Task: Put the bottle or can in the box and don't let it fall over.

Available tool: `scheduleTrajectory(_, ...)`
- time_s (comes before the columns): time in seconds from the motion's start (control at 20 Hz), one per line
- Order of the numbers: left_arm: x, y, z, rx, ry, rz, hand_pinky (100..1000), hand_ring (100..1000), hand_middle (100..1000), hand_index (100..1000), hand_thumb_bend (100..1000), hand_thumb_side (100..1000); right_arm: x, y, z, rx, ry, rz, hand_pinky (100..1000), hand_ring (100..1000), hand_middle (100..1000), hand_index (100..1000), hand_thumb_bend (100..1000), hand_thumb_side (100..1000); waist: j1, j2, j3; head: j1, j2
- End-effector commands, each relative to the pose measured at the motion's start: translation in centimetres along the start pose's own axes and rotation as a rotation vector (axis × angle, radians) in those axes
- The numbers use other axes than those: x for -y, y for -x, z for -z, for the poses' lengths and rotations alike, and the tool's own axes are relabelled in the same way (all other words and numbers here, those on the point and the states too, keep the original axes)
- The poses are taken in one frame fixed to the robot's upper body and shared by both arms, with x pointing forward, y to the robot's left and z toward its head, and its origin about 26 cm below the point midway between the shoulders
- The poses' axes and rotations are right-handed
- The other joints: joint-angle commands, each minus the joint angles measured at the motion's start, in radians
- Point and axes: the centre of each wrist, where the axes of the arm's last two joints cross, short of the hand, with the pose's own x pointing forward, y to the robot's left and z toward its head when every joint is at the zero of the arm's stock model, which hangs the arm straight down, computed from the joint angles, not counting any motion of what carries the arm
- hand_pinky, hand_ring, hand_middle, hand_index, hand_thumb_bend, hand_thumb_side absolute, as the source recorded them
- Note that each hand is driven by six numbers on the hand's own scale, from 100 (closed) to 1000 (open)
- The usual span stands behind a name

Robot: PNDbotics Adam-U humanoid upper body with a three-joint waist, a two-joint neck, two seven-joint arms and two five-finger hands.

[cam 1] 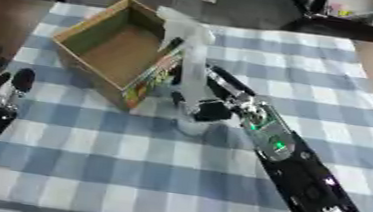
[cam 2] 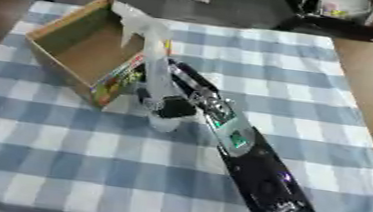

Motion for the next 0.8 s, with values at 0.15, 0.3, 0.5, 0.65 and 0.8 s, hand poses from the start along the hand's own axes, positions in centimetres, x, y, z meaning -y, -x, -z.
scheduleTrajectory(0.15,-0.4,-0.9,0.5,0.037,-0.02,0.007,961,1000,1000,950,596,631,1.0,0.2,-0.2,-0.028,0.11,0.003,888,616,368,450,100,100,0.002,-0.01,0.003,0.0,-0.009)
scheduleTrajectory(0.3,-0.4,-0.8,0.5,0.035,-0.024,0.008,961,1000,1000,950,596,631,1.5,0.0,-0.2,-0.029,0.16,0.01,882,595,338,422,100,100,-0.001,-0.011,0.004,0.001,-0.008)
scheduleTrajectory(0.5,-0.4,-0.8,0.5,0.035,-0.027,0.008,961,1000,1000,950,596,631,2.5,-0.8,-0.2,-0.014,0.189,0.028,882,592,333,417,100,100,-0.003,-0.013,0.006,0.0,-0.008)
scheduleTrajectory(0.65,-0.6,-0.8,0.5,0.035,-0.036,0.012,960,1000,1000,950,597,630,3.8,-1.7,-0.3,0.006,0.212,0.059,882,592,332,415,100,100,-0.006,-0.014,0.008,-0.002,-0.011)
scheduleTrajectory(0.8,-0.6,-0.8,0.6,0.036,-0.039,0.012,960,1000,1000,950,596,630,5.9,-3.1,-0.2,0.031,0.239,0.081,883,592,331,414,100,100,-0.008,-0.015,0.015,-0.012,-0.016)
